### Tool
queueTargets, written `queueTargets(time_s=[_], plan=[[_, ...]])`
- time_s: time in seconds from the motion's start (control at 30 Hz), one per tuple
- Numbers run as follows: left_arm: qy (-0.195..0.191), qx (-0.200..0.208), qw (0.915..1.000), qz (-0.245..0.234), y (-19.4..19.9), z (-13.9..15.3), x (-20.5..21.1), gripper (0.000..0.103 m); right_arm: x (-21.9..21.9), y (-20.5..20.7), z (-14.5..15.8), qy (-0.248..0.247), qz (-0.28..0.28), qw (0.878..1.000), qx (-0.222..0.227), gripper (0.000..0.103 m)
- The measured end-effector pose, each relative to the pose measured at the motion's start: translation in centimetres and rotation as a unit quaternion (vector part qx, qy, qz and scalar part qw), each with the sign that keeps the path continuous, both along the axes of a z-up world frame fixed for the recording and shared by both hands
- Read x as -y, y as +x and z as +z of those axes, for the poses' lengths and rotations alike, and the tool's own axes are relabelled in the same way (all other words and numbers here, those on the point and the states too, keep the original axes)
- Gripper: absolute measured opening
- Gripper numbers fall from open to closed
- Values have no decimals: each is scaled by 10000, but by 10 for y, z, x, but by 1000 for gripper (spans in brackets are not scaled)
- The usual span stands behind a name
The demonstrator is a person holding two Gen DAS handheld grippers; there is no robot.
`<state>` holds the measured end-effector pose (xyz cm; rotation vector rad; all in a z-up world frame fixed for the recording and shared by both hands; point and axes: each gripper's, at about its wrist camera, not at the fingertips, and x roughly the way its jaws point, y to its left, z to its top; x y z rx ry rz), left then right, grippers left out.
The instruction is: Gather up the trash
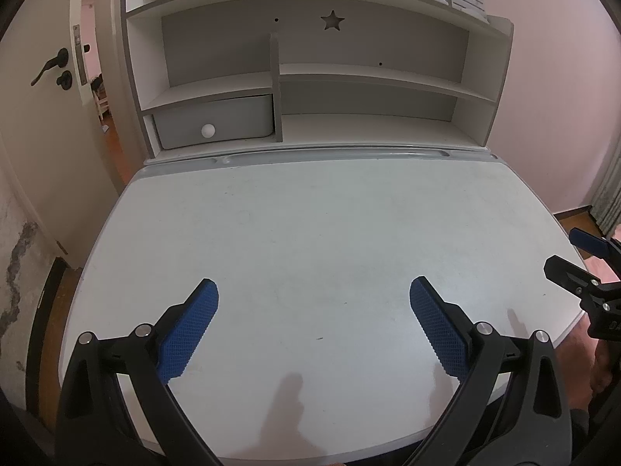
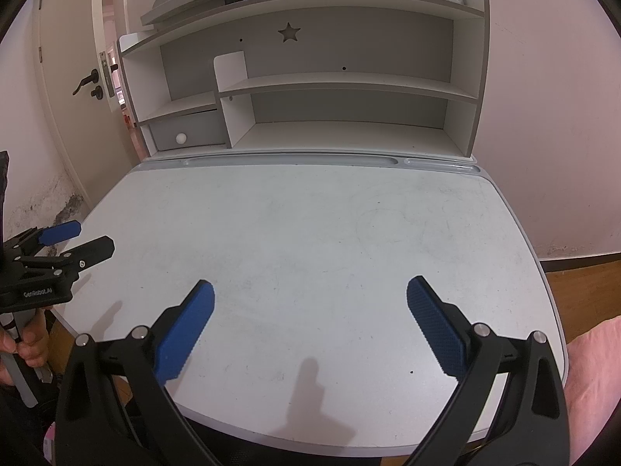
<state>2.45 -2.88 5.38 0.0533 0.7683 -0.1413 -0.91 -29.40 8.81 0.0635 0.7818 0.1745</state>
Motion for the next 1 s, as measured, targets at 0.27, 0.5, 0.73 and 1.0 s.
queueTargets(time_s=[0.27,0.5,0.73,1.0], plan=[[-6,-6,10000,-24,0,1,1,96,0,-1,1,-15,10,10000,-3,96],[110,78,9999,-12,-2,1,4,96,3,-1,-1,-4,-17,10000,-17,96],[141,140,9998,-38,-3,3,5,96,4,-1,-2,-6,-21,10000,-40,96],[24,-35,10000,-64,2,-1,3,96,4,0,-3,-6,-41,10000,-52,96]])
